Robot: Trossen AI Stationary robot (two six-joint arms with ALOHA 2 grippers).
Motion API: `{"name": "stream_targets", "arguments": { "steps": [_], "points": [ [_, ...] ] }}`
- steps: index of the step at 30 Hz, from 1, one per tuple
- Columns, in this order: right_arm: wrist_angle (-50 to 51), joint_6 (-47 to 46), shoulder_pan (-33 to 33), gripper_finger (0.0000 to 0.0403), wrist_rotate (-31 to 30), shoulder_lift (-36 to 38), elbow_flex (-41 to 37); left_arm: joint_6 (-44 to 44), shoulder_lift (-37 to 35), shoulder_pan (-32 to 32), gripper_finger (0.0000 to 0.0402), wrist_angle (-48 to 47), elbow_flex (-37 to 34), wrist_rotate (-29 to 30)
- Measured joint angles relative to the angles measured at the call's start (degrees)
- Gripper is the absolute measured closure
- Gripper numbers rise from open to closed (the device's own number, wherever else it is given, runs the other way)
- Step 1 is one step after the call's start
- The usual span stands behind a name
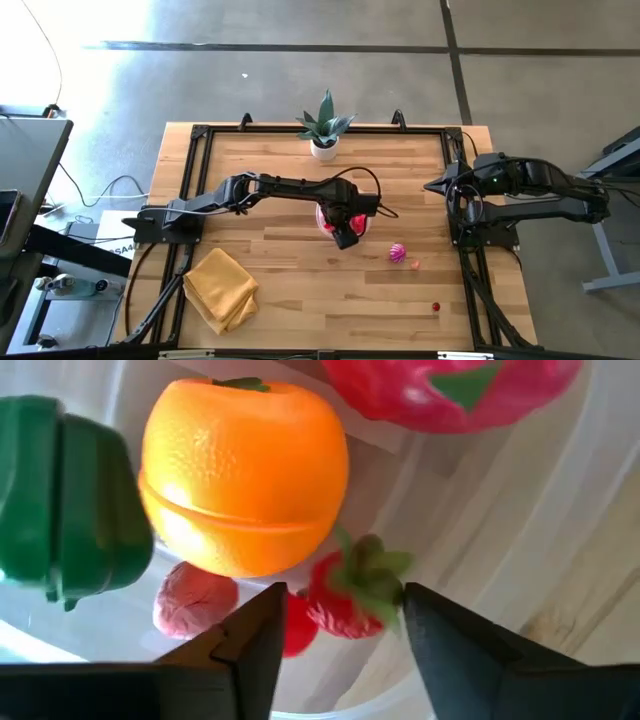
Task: Pick and placing Produce into tupperware
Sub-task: Put the strawberry into the transparent bin
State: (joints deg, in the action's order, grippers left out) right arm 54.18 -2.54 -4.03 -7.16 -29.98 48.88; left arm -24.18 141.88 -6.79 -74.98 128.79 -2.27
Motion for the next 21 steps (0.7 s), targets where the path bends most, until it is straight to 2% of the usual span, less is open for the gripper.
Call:
{"name": "stream_targets", "arguments": {
  "steps": [5,10,21],
  "points": [
    [0.01,-0.01,0.00,0.0403,0.00,0.00,0.00,-1.52,-0.02,0.00,0.0157,0.00,0.00,0.13],
    [0.01,0.01,0.00,0.0403,0.02,0.00,0.00,-1.13,-0.02,0.04,0.0128,0.08,0.00,-0.74],
    [0.01,0.01,0.00,0.0403,0.02,0.00,0.00,-3.25,-2.52,-0.43,0.0144,-1.93,1.06,0.12]
  ]
}}
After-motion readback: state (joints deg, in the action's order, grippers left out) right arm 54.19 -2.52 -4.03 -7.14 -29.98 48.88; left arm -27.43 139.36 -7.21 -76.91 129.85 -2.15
